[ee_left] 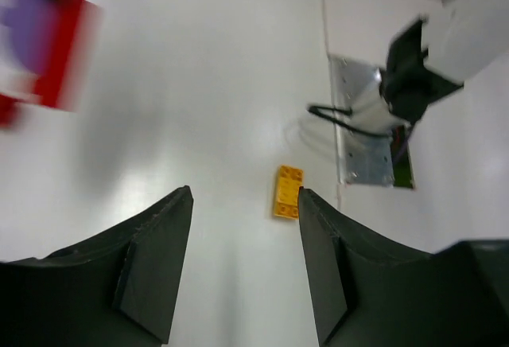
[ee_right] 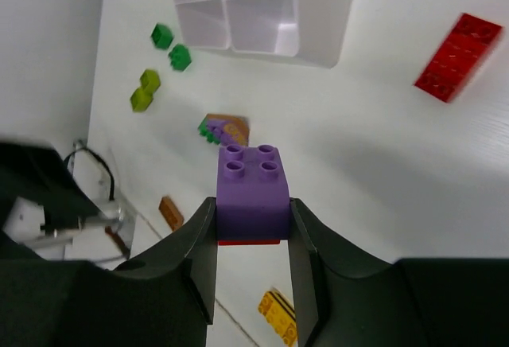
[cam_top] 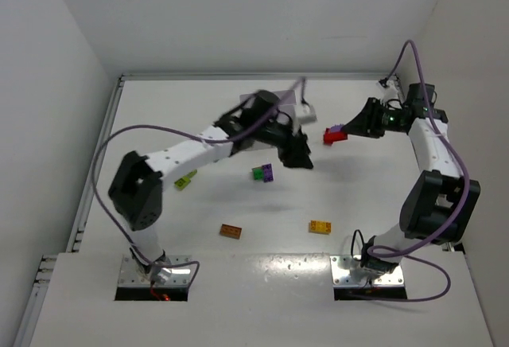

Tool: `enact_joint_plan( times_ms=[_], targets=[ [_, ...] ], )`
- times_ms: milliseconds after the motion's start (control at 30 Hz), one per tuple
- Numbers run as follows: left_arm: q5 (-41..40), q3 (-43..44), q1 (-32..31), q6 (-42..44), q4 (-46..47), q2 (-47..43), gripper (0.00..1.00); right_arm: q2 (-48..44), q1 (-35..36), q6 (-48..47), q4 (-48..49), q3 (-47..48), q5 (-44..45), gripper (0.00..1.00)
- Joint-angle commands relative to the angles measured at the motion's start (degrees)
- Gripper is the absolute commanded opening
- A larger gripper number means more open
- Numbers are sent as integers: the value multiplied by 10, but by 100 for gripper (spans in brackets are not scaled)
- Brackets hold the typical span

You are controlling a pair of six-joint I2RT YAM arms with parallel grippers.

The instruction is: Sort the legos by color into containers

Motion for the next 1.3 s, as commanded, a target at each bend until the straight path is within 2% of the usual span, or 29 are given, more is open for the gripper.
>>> enact_joint_plan(
  times_ms=[0, 100, 200, 233, 367, 400, 500, 600, 633, 767, 867, 967, 1267],
  targets=[
    [30, 8, 72, -45, -10, -74, 61, 2, 19, -86, -35, 40, -88, 0],
    [65, 8, 128, -79, -23, -68, 61, 7, 41, -129, -74, 40, -205, 0],
    [112, 8, 162, -133, -18, -37, 61, -5, 59, -124, -55, 33, -271, 0],
    [151, -1, 162, -151, -3, -30, 61, -14, 70, -124, -41, 33, -278, 0],
    [232, -53, 174, -310, 180, -17, 61, -47, 103, -102, -14, 33, -299, 0],
    [243, -72, 180, -387, 271, -10, 61, -53, 111, -102, -5, 33, -299, 0],
    [267, -77, 185, -462, 390, -3, 64, -69, 138, -64, 33, 33, -292, 0],
    [280, -82, 185, -532, 466, 4, 65, -85, 155, 2, 106, 15, -279, 0],
    [280, -88, 185, -572, 523, 4, 66, -91, 155, 35, 125, 8, -279, 0],
    [285, -118, 185, -687, 685, 4, 68, -91, 161, 69, 165, -4, -258, 0],
    [312, -132, 179, -744, 768, 4, 69, -85, 161, 77, 177, -9, -258, 0],
    [312, -151, 179, -779, 813, 9, 69, -73, 161, 100, 203, -9, -258, 0],
    [306, -170, 179, -785, 827, -2, 69, -56, 160, 116, 226, 14, -247, 0]
  ],
)
